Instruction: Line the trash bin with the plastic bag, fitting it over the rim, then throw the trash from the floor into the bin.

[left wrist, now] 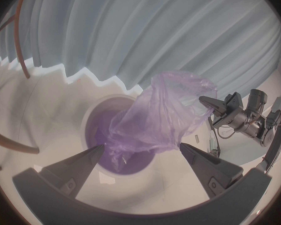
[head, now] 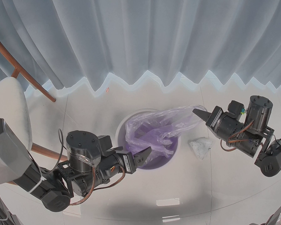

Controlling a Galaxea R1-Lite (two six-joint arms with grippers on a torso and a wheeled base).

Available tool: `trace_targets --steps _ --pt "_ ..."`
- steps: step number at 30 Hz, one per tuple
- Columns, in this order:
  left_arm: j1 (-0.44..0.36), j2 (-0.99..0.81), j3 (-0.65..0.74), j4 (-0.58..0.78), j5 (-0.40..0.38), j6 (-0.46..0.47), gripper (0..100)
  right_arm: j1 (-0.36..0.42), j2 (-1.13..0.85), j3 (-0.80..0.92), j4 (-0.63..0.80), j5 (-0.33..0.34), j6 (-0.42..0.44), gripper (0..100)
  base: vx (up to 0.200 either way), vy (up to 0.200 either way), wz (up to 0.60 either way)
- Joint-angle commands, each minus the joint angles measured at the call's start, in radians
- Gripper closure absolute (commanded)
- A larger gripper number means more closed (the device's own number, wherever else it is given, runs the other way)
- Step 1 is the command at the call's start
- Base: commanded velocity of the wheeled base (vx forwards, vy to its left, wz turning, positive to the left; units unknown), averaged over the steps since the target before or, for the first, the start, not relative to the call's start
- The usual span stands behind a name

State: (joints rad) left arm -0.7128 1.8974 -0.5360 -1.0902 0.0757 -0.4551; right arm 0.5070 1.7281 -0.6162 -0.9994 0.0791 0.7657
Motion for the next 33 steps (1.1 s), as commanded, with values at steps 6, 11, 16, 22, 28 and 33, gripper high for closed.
trace_targets --steps 6,11,16,22,28,33 --pt "-0.042 0.046 -0.079 0.023 0.001 -0.157 0 0.002 0.005 0.0 -0.001 0.001 0.01 100 0.0 0.0 0.0" --pt "-0.042 0.061 -0.102 0.026 -0.004 -0.2 0 0.002 0.005 0.001 -0.001 0.001 0.01 100 0.0 0.0 0.0" --pt "-0.014 0.111 -0.11 0.012 -0.004 -0.197 0 0.002 0.004 0.003 -0.002 0.001 0.01 100 0.0 0.0 0.0" --pt "0.019 0.16 -0.136 0.01 -0.005 -0.198 0 0.002 0.002 0.003 -0.001 0.001 0.009 100 0.0 0.0 0.0" --pt "0.041 0.153 -0.17 0.009 -0.005 -0.211 0 0.002 0.007 0.006 -0.002 0.002 0.007 100 0.0 0.0 0.0" --pt "0.042 0.15 -0.179 0.003 -0.005 -0.231 0 0.002 0.007 0.006 -0.002 0.002 0.006 100 0.0 0.0 0.0"
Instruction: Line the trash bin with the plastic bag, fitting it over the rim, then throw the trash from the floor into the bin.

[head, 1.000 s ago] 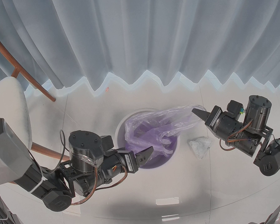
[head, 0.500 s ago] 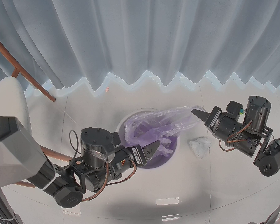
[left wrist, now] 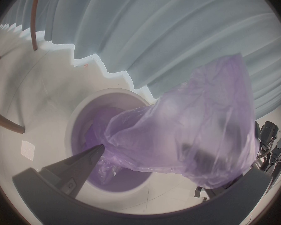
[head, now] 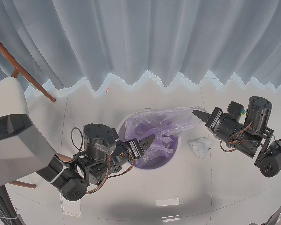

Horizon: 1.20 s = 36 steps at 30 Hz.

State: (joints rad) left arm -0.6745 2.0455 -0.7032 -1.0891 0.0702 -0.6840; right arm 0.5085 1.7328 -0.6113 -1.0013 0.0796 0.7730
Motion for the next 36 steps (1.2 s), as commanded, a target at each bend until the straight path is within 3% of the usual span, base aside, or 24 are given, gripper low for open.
trace_targets --steps 1,12,13,28,31,36 --pt "0.009 0.002 -0.016 0.002 0.0 -0.002 0 0.001 0.001 0.001 0.0 0.0 -0.001 100 0.0 0.0 0.0" --pt "-0.016 0.016 -0.002 0.006 0.003 -0.002 0 0.001 -0.006 -0.001 0.0 0.0 -0.004 100 0.0 0.0 0.0" --pt "-0.016 0.016 -0.002 0.006 0.003 -0.002 100 0.001 -0.006 -0.001 0.0 0.0 -0.004 100 0.0 0.0 0.0" --pt "-0.008 -0.018 0.045 0.035 -0.021 0.006 100 -0.024 -0.001 -0.008 -0.031 0.006 -0.001 100 0.0 0.0 0.0" --pt "0.038 -0.134 0.037 0.103 -0.084 -0.006 100 -0.074 -0.013 -0.024 -0.031 0.031 0.005 100 0.0 0.0 0.0" --pt "0.095 -0.297 0.027 0.35 -0.194 -0.029 100 -0.127 -0.032 -0.015 -0.026 0.124 0.017 100 0.0 0.0 0.0"
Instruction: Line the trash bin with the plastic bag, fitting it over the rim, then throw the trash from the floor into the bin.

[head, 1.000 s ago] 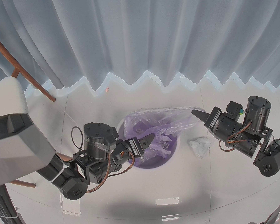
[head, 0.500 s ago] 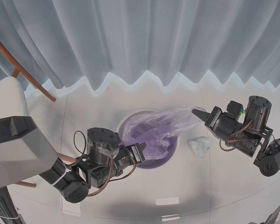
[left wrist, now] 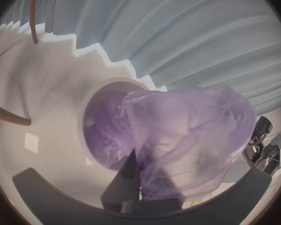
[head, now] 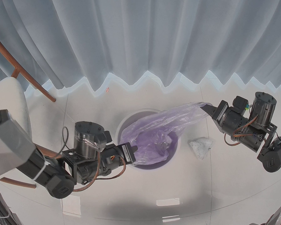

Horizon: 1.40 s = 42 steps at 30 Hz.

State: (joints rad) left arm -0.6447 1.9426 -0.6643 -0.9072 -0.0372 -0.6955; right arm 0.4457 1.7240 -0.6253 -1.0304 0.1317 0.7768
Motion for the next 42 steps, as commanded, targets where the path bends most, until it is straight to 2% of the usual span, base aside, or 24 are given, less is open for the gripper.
trace_targets --steps 1,2,4,7,9,11,13,15,19,23,28,31,34,37,42 --pt "0.073 -0.209 -0.015 0.205 -0.099 -0.019 100 -0.073 -0.027 -0.002 0.006 0.088 0.027 100 0.0 0.0 0.0" --pt "0.073 -0.209 -0.015 0.205 -0.099 -0.019 100 -0.073 -0.027 -0.002 0.006 0.088 0.027 100 0.0 0.0 0.0" --pt "0.083 -0.237 -0.037 0.283 -0.119 -0.021 100 -0.108 -0.05 -0.005 0.013 0.151 0.104 100 0.0 0.0 0.0" --pt "0.085 -0.251 -0.043 0.326 -0.121 -0.021 100 -0.125 -0.086 -0.001 0.026 0.232 0.185 100 0.0 0.0 0.0" --pt "0.088 -0.255 -0.044 0.334 -0.122 -0.021 100 -0.131 -0.104 -0.002 0.049 0.255 0.2 100 0.0 0.0 0.0" --pt "0.106 -0.264 -0.054 0.335 -0.124 -0.021 100 -0.133 -0.161 -0.024 0.171 0.289 0.208 100 0.0 0.0 0.0" --pt "0.109 -0.267 -0.061 0.34 -0.124 -0.022 100 -0.133 -0.184 -0.042 0.23 0.298 0.21 100 0.0 0.0 0.0" --pt "0.109 -0.277 -0.064 0.355 -0.127 -0.03 100 -0.133 -0.236 -0.08 0.377 0.327 0.211 100 0.0 0.0 0.0" --pt "0.109 -0.289 -0.055 0.432 -0.153 -0.027 100 -0.134 -0.279 -0.114 0.527 0.378 0.208 100 0.0 0.0 0.0" --pt "0.111 -0.283 -0.063 0.556 -0.174 -0.018 100 -0.13 -0.267 -0.113 0.575 0.382 0.194 100 0.0 0.0 0.0" --pt "0.14 -0.346 -0.077 0.577 -0.222 -0.019 100 -0.131 -0.282 -0.116 0.578 0.382 0.194 100 0.0 0.0 0.0" --pt "0.152 -0.375 -0.084 0.634 -0.268 -0.021 100 -0.13 -0.29 -0.119 0.61 0.382 0.193 100 0.0 0.0 0.0" --pt "0.161 -0.372 -0.095 0.68 -0.274 -0.016 100 -0.13 -0.276 -0.131 0.644 0.382 0.188 100 0.0 0.0 0.0" --pt "0.166 -0.355 -0.097 0.732 -0.274 0.014 100 -0.134 -0.235 -0.136 0.671 0.381 0.15 100 0.0 0.0 0.0" --pt "0.206 -0.304 -0.095 0.742 -0.283 0.048 100 -0.162 -0.167 -0.122 0.676 0.381 0.082 100 0.0 0.0 0.0"
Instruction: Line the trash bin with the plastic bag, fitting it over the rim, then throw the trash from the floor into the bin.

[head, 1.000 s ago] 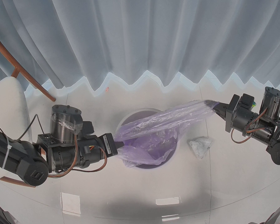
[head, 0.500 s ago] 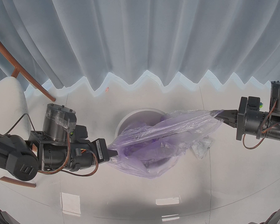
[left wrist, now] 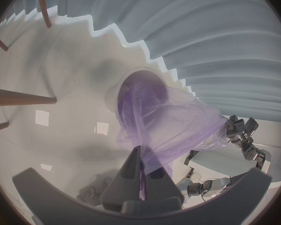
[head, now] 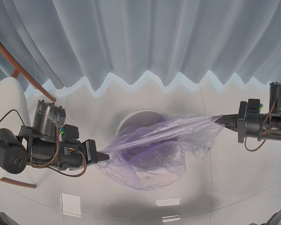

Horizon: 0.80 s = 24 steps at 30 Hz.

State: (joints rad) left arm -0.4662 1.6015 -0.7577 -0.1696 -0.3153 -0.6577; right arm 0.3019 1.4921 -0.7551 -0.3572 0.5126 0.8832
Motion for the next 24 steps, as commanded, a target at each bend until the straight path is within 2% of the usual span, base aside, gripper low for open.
trace_targets --steps 1,7,13,17,20,24 --pt "0.031 0.054 -0.002 0.004 -0.008 0.01 100 -0.02 0.085 0.008 0.006 -0.002 -0.035 100 0.0 0.0 0.0" --pt "0.021 0.121 0.004 -0.002 -0.021 0.015 100 -0.023 0.162 0.034 0.004 -0.003 -0.095 100 0.0 0.0 0.0" --pt "0.015 0.16 0.006 -0.002 -0.019 0.018 100 -0.01 0.195 0.057 0.006 -0.003 -0.112 100 0.0 0.0 0.0" --pt "0.011 0.209 0.012 -0.002 -0.011 0.062 100 -0.009 0.22 0.083 0.004 -0.003 -0.162 100 0.0 0.0 0.0" --pt "0.02 0.25 0.023 -0.004 -0.004 0.113 100 -0.01 0.261 0.105 0.003 -0.006 -0.237 100 0.0 0.0 0.0" --pt "0.026 0.256 0.014 -0.013 -0.005 0.115 100 -0.014 0.295 0.105 -0.005 -0.029 -0.262 100 0.0 0.0 0.0"
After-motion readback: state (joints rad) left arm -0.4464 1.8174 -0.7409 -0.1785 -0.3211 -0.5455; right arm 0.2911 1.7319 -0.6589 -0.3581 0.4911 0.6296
